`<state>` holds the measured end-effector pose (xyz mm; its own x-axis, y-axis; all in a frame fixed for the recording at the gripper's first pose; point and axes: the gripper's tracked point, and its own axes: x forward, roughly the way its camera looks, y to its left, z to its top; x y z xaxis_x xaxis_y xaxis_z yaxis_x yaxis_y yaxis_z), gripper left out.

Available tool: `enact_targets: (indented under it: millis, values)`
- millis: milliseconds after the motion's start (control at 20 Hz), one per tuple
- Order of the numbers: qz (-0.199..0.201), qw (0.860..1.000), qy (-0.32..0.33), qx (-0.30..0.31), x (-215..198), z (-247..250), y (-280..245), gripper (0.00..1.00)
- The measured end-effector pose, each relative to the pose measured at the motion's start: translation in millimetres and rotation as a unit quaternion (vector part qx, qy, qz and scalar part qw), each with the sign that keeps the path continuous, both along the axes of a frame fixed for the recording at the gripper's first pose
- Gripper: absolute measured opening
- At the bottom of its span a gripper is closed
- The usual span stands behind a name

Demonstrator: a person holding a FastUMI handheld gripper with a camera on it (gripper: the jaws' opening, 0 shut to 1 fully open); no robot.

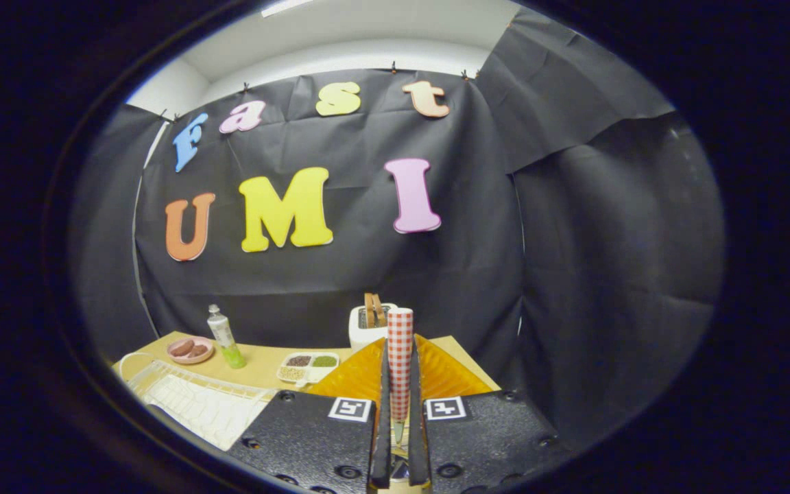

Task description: Take the plate from the dish rack, then take the spoon from the basket and place it into the plate.

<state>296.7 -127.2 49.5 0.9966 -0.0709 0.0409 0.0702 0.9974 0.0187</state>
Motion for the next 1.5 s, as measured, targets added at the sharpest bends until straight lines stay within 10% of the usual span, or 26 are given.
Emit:
enact_targets:
  millis: [650, 1500]
  values:
    - [0.045, 0.998, -0.038, -0.003, -163, -4, 128, 0.15]
    - [0.127, 0.992, 0.012, 0.018, -186, -190, 294, 0.17]
